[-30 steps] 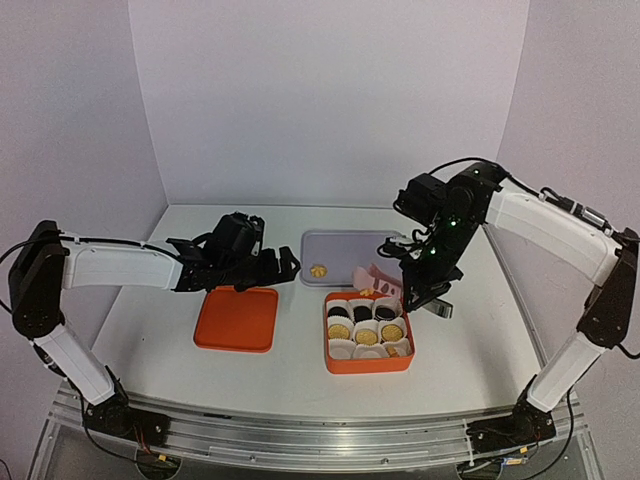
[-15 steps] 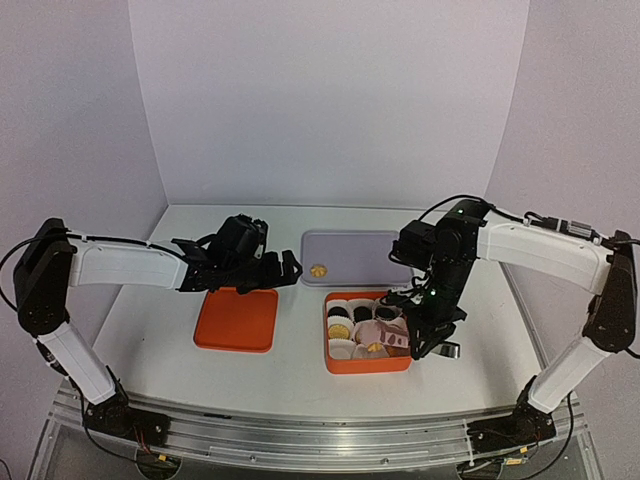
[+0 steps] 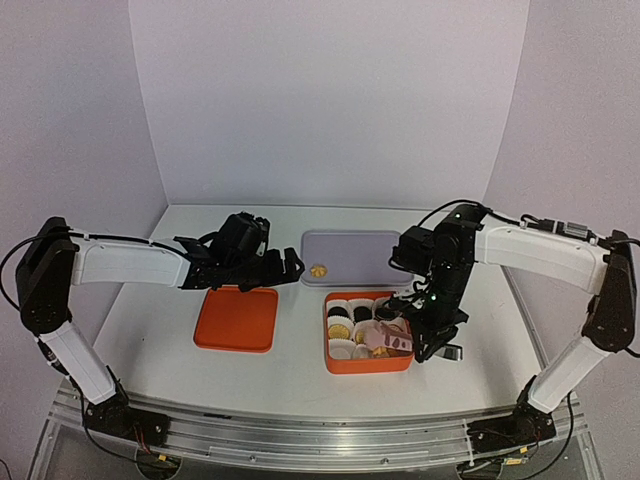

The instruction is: Pack the cookies

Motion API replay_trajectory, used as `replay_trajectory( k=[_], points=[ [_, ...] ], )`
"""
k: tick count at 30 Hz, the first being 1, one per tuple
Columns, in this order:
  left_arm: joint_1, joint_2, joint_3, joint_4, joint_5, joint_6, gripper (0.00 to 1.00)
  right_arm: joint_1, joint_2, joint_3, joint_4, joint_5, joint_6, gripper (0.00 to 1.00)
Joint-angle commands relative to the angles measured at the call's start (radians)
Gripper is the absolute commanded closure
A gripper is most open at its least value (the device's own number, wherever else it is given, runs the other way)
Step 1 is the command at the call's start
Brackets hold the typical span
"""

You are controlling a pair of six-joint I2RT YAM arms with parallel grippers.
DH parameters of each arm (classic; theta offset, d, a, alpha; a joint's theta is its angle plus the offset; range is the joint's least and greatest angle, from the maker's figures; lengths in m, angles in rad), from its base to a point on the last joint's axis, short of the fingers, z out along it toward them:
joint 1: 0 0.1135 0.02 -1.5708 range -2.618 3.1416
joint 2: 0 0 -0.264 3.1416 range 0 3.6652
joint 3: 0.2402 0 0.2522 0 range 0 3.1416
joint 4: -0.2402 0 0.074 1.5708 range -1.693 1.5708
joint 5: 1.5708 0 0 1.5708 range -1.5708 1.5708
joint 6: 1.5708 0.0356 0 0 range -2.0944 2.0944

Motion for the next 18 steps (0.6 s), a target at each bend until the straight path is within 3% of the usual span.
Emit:
replay_trajectory(
  k=[1,12,18],
  points=[
    [0.002,-0.019,0.009,0.011,-0.006,-0.013,0.0,0.006,0.013,-0.015,-0.338,-0.02,-0.023,0.98],
    [0.002,-0.026,-0.002,0.021,-0.011,-0.016,0.0,0.018,0.044,-0.007,-0.319,-0.028,-0.059,0.94],
    [0.002,-0.032,-0.009,0.022,-0.015,-0.021,0.0,0.021,0.048,0.002,-0.316,-0.014,-0.055,0.87]
  ],
)
